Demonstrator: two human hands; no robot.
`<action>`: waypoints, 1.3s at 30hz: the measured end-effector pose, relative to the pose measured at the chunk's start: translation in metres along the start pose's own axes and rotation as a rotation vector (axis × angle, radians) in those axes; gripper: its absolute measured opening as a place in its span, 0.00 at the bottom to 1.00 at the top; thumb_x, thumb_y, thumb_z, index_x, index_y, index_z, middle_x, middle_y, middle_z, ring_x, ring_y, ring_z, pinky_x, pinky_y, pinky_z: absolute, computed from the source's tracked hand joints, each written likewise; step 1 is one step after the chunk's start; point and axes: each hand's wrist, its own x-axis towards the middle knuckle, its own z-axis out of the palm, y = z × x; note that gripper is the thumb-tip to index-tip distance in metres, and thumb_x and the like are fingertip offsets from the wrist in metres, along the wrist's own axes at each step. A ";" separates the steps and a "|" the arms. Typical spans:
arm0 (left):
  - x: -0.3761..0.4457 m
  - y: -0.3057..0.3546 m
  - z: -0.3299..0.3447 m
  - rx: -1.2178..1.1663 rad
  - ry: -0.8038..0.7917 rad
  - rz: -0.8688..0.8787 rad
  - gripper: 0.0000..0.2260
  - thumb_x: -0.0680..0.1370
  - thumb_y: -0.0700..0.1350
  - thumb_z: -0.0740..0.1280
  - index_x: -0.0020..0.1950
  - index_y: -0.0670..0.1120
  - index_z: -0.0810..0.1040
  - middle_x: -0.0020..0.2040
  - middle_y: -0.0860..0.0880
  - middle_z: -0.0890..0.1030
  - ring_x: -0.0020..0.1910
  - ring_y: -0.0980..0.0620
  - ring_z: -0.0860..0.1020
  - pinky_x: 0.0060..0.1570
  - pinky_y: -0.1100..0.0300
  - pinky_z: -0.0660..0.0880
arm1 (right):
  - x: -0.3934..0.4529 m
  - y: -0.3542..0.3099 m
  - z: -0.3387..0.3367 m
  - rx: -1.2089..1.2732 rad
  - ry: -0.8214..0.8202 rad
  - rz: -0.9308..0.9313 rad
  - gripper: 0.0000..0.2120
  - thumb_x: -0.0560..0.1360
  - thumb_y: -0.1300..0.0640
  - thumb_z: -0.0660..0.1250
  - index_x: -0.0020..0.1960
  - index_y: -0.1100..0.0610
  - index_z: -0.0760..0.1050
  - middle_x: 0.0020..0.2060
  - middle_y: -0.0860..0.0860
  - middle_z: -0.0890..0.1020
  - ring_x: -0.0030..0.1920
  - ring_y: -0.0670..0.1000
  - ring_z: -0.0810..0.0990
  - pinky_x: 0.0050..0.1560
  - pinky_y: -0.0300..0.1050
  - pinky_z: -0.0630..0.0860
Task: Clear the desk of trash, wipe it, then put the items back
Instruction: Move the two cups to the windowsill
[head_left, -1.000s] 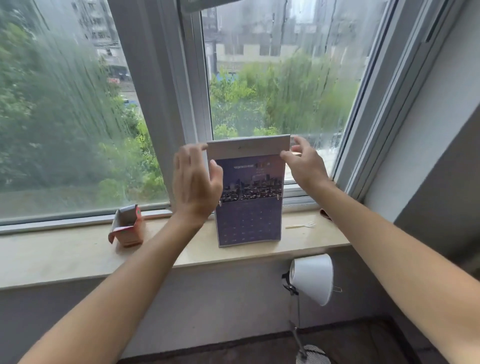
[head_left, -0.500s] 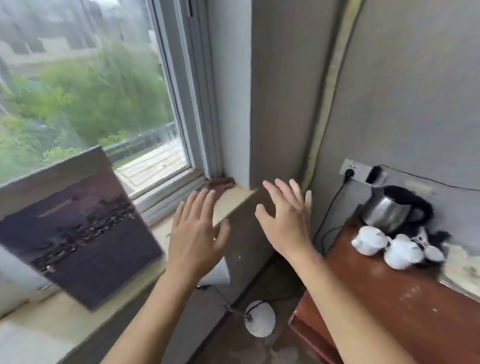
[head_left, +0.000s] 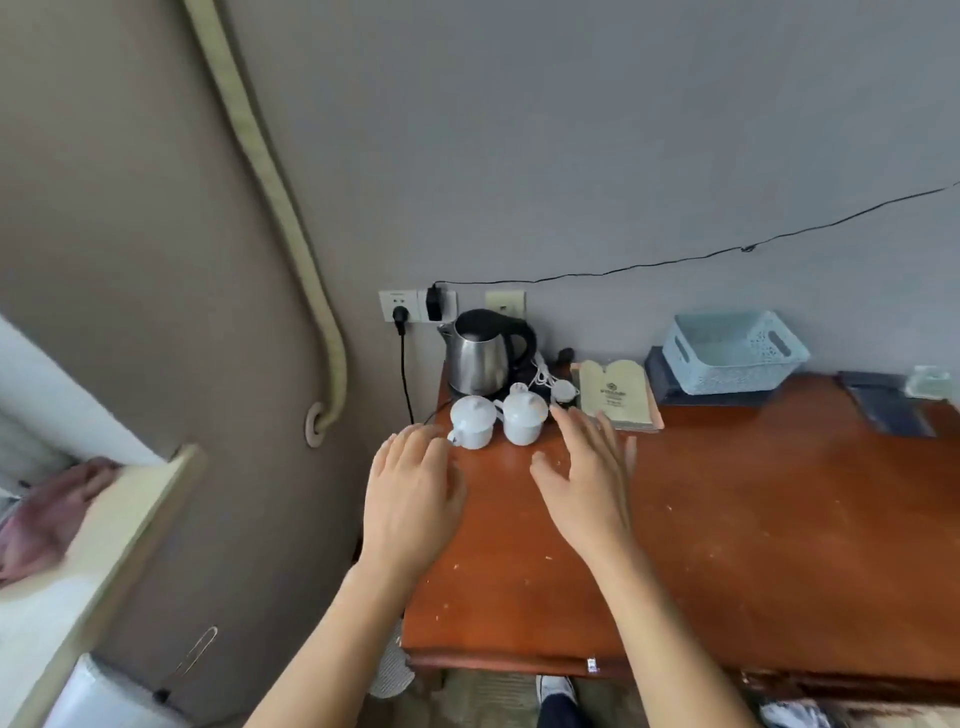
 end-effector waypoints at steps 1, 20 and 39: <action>0.009 0.007 0.011 -0.005 0.010 0.008 0.11 0.77 0.45 0.59 0.47 0.42 0.80 0.52 0.47 0.82 0.57 0.42 0.80 0.60 0.45 0.75 | 0.006 0.011 -0.003 0.008 0.001 0.031 0.28 0.78 0.50 0.68 0.77 0.48 0.68 0.75 0.47 0.72 0.80 0.54 0.58 0.79 0.65 0.46; 0.096 0.000 0.147 0.147 -0.310 -0.225 0.30 0.75 0.52 0.70 0.74 0.42 0.69 0.68 0.44 0.77 0.69 0.42 0.74 0.68 0.47 0.71 | 0.127 0.114 0.076 -0.024 -0.351 0.011 0.34 0.74 0.51 0.71 0.77 0.52 0.66 0.69 0.53 0.73 0.72 0.56 0.69 0.71 0.52 0.67; 0.159 -0.057 0.250 0.131 -0.640 -0.362 0.35 0.77 0.50 0.74 0.78 0.59 0.57 0.72 0.44 0.60 0.69 0.38 0.67 0.48 0.45 0.80 | 0.204 0.119 0.192 -0.355 -0.597 -0.155 0.37 0.74 0.46 0.75 0.77 0.43 0.60 0.69 0.55 0.64 0.59 0.62 0.73 0.48 0.56 0.80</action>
